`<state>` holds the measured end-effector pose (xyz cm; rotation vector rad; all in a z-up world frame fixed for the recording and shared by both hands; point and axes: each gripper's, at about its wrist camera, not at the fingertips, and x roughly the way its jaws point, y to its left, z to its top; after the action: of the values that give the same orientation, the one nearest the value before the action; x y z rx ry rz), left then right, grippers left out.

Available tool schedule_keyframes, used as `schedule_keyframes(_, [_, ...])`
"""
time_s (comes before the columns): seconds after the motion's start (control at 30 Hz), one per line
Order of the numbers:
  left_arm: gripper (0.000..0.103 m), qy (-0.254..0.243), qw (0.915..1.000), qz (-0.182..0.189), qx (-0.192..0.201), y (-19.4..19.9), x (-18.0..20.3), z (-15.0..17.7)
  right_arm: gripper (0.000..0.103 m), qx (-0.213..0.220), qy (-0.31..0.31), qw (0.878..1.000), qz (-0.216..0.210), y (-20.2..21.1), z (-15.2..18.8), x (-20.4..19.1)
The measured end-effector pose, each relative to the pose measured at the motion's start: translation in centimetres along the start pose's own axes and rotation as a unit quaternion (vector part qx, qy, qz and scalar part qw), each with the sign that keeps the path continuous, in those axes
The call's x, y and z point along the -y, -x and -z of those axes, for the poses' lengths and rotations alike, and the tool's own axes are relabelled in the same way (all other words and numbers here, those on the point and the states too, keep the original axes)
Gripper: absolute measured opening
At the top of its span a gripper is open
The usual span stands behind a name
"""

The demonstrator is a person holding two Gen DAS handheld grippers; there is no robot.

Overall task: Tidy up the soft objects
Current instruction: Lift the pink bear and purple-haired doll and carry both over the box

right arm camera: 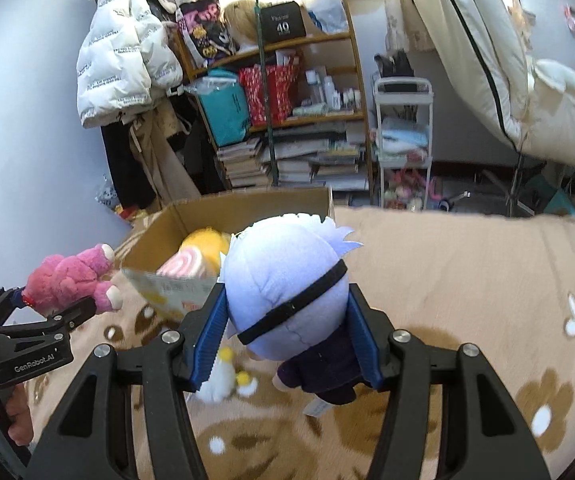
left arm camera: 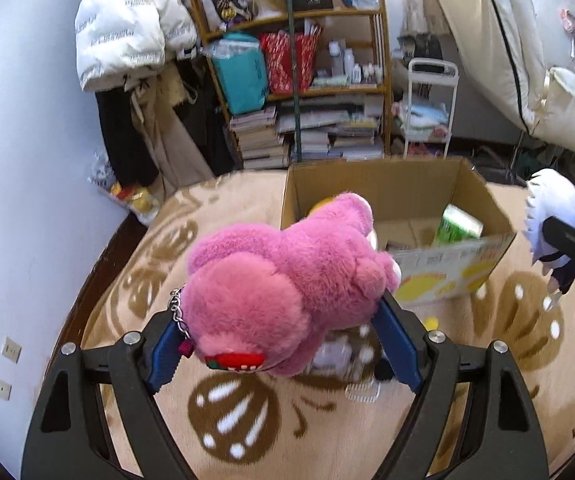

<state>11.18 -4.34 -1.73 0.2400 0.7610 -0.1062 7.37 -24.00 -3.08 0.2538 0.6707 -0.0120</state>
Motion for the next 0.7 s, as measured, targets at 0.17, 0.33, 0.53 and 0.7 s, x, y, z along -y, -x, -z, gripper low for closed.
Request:
schedule_keyframes(0.17, [0.083,-0.013,0.9991,0.013,0.039,0.6,0.5,-2.8,0.061,0.01,0.012,1.0,0.007,-0.5,-1.8,-0.3])
schedule_keyframes(0.33, [0.083,-0.043,0.996,0.011,0.078,0.8,1.4,-5.3,0.061,0.018,0.026,0.999,0.018,-1.2,-3.4,-0.5])
schedule_keyframes(0.53, [0.084,-0.044,0.9938,0.02,0.1,-0.1,1.8,-7.1,0.061,0.023,0.03,0.999,0.024,-2.6,-4.9,-0.5])
schedule_keyframes(0.7, [0.084,-0.043,0.9943,0.024,0.095,-2.0,1.9,-7.2,0.061,0.016,0.028,0.999,0.021,-4.3,-5.5,-0.5])
